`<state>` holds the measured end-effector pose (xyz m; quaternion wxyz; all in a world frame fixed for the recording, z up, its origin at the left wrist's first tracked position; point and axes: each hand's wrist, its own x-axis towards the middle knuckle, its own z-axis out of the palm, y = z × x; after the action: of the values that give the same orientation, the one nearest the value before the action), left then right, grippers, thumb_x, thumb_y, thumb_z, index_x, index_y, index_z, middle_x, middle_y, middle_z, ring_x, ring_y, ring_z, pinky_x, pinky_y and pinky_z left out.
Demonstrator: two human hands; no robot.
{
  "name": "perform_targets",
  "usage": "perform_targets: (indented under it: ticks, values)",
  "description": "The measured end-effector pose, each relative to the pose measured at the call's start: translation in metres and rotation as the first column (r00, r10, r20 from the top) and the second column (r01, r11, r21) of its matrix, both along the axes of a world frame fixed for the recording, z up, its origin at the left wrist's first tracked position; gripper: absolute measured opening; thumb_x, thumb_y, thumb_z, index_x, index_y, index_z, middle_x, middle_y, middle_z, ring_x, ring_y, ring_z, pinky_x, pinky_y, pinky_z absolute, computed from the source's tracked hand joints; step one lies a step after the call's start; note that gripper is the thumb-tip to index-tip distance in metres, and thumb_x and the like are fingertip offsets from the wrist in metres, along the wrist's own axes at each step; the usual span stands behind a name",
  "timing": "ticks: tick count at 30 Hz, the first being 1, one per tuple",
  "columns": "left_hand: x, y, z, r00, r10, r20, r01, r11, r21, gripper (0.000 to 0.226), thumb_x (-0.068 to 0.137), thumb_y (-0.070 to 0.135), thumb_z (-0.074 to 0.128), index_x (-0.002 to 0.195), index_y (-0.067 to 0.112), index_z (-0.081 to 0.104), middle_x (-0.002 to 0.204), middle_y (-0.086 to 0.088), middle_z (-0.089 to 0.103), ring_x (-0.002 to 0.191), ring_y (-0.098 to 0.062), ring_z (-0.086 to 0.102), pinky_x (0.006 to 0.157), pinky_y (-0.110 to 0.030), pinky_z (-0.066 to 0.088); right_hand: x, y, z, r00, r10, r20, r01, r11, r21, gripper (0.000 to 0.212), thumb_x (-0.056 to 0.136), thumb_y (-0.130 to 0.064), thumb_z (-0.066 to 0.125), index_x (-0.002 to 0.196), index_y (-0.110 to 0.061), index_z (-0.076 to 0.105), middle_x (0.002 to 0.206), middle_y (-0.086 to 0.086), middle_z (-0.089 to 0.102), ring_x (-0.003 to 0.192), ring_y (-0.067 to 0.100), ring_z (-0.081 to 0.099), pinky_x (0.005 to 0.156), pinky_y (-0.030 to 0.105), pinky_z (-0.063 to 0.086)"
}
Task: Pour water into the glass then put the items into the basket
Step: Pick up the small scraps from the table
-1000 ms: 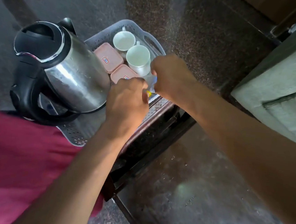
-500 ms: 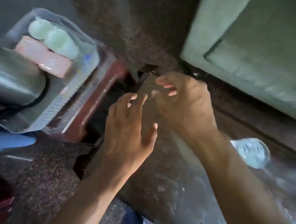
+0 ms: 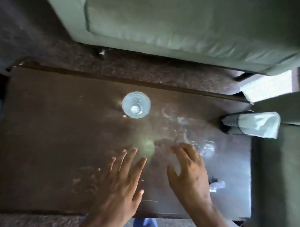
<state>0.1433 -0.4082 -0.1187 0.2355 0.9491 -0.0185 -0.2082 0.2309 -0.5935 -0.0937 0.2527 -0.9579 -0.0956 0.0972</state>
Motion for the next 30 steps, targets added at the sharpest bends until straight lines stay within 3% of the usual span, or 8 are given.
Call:
perform_targets:
  ticks: [3, 5, 8, 10, 12, 16, 23, 30]
  values:
    - [0.008, -0.034, -0.017, 0.989, -0.130, -0.071, 0.135, 0.988, 0.072, 0.115, 0.043, 0.043, 0.104, 0.147, 0.013, 0.068, 0.163, -0.021, 0.053, 0.146, -0.047, 0.056, 0.114, -0.062, 0.049, -0.020, -0.057, -0.026, 0.972, -0.043, -0.229, -0.011, 0.973, -0.231, 0.093, 0.057, -0.005, 0.093, 0.135, -0.035, 0.051, 0.131, 0.012, 0.064, 0.108, 0.040, 0.067, 0.089, 0.048, 0.060]
    - [0.016, -0.054, -0.024, 0.973, -0.186, -0.136, 0.202, 0.972, 0.119, 0.121, 0.047, 0.046, 0.103, 0.156, 0.015, 0.060, 0.170, -0.023, 0.042, 0.152, -0.051, 0.048, 0.114, -0.069, 0.048, -0.030, -0.087, -0.036, 0.936, -0.114, -0.332, -0.009, 0.937, -0.348, 0.092, 0.063, -0.012, 0.091, 0.142, -0.036, 0.051, 0.146, 0.015, 0.055, 0.124, 0.043, 0.059, 0.097, 0.054, 0.053]
    - [0.020, -0.081, -0.043, 0.949, -0.254, -0.188, 0.289, 0.938, 0.193, 0.125, 0.085, 0.058, 0.078, 0.174, 0.029, -0.004, 0.178, -0.013, -0.028, 0.167, -0.044, -0.014, 0.134, -0.064, 0.003, -0.043, -0.119, -0.045, 0.921, -0.157, -0.356, -0.018, 0.896, -0.444, 0.087, 0.066, -0.019, 0.090, 0.142, -0.034, 0.049, 0.153, 0.016, 0.047, 0.133, 0.042, 0.051, 0.102, 0.054, 0.050]
    - [0.020, -0.093, -0.054, 0.942, -0.274, -0.193, 0.314, 0.924, 0.218, 0.127, 0.090, 0.058, 0.073, 0.170, 0.031, -0.022, 0.171, -0.007, -0.046, 0.164, -0.040, -0.029, 0.134, -0.060, -0.005, -0.047, -0.134, -0.051, 0.917, -0.160, -0.366, -0.020, 0.897, -0.442, 0.090, 0.059, -0.019, 0.095, 0.133, -0.034, 0.046, 0.150, 0.016, 0.049, 0.133, 0.043, 0.051, 0.098, 0.054, 0.052]
    - [0.017, -0.101, -0.061, 0.942, -0.270, -0.200, 0.312, 0.924, 0.222, 0.129, 0.089, 0.057, 0.076, 0.169, 0.032, -0.023, 0.169, -0.006, -0.049, 0.164, -0.039, -0.029, 0.135, -0.059, -0.001, -0.050, -0.146, -0.057, 0.917, -0.153, -0.367, -0.020, 0.904, -0.427, 0.088, 0.054, -0.011, 0.095, 0.129, -0.033, 0.054, 0.149, 0.015, 0.049, 0.134, 0.041, 0.051, 0.096, 0.053, 0.054]
    - [0.015, -0.106, -0.069, 0.953, -0.236, -0.190, 0.277, 0.932, 0.233, 0.127, 0.089, 0.052, 0.079, 0.172, 0.031, -0.014, 0.172, -0.007, -0.045, 0.166, -0.039, -0.026, 0.136, -0.058, 0.005, -0.051, -0.155, -0.068, 0.931, -0.151, -0.332, -0.001, 0.909, -0.416, 0.077, 0.068, -0.003, 0.084, 0.134, -0.033, 0.059, 0.154, 0.007, 0.044, 0.135, 0.033, 0.050, 0.089, 0.043, 0.059]
    - [0.013, -0.108, -0.071, 0.960, -0.217, -0.178, 0.254, 0.941, 0.224, 0.127, 0.089, 0.044, 0.081, 0.173, 0.030, -0.013, 0.175, -0.007, -0.038, 0.165, -0.038, -0.028, 0.136, -0.056, 0.001, -0.052, -0.162, -0.079, 0.953, -0.187, -0.238, 0.088, 0.923, -0.374, 0.043, 0.072, 0.000, 0.083, 0.105, -0.026, 0.074, 0.126, 0.009, 0.061, 0.110, 0.035, 0.062, 0.058, 0.040, 0.059]
    - [0.009, -0.110, -0.078, 0.965, -0.185, -0.189, 0.224, 0.950, 0.218, 0.126, 0.088, 0.032, 0.080, 0.173, 0.032, -0.014, 0.174, -0.005, -0.041, 0.165, -0.037, -0.029, 0.136, -0.058, -0.002, -0.041, -0.161, -0.072, 0.945, -0.214, -0.247, 0.086, 0.891, -0.446, 0.016, 0.082, -0.017, 0.082, 0.091, -0.025, 0.070, 0.096, -0.005, 0.072, 0.100, 0.027, 0.064, 0.062, 0.039, 0.059]
